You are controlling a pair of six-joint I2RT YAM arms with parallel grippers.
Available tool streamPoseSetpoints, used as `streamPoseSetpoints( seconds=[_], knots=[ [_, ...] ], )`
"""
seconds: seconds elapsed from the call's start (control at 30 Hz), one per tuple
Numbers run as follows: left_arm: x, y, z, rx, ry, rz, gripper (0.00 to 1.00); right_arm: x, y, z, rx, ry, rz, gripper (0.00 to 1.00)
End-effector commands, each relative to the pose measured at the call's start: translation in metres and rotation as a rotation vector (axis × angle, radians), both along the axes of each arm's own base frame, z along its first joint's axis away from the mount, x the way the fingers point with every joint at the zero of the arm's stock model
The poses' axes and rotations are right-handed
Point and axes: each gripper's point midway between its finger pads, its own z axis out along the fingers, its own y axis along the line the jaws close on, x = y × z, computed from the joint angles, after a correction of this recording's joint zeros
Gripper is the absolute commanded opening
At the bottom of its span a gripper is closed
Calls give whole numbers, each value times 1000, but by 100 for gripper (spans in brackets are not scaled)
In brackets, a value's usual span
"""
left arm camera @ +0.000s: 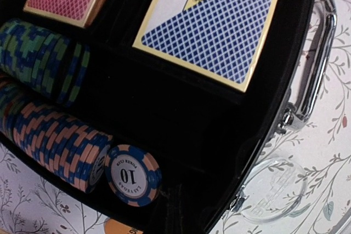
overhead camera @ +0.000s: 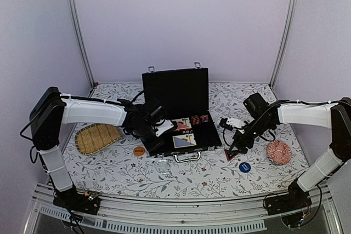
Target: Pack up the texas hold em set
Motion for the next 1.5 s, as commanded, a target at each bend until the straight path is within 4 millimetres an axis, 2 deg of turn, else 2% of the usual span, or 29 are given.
streamPoseSetpoints(
  seconds=[0.0, 0.17, 0.33, 0.6, 0.87, 1.0, 1.1, 1.23, 1.3, 1.47],
  knots=[
    [2, -6, -3, 11, 6, -35, 0, 0, 3, 0, 25, 1, 2, 79],
    [-1, -2, -13, 49, 20, -62, 0, -1, 4, -3, 25, 13, 5, 78],
    [7, 10, -25, 144, -13, -54, 0, -1, 5, -5, 25, 17, 9, 78],
    [32, 9, -9, 156, -125, -18, 0, -1, 5, -6, 22, 20, 9, 78],
    [50, 8, -5, 167, -156, 2, 0, -2, 4, -8, 20, 29, 10, 78],
    [52, 8, -5, 174, -148, -1, 0, -4, 5, -9, 22, 36, 13, 78],
    [46, 5, -3, 157, -120, -14, 0, -5, 5, -9, 24, 43, 14, 78],
    [32, 4, 6, 129, -77, -30, 0, -6, 6, -6, 32, 47, 22, 78],
    [27, 1, 20, 94, -73, -34, 0, -6, 6, -3, 32, 44, 25, 78],
    [21, -3, 64, -9, -109, -14, 10, -2, 9, 14, 42, 16, 42, 78]
  ],
)
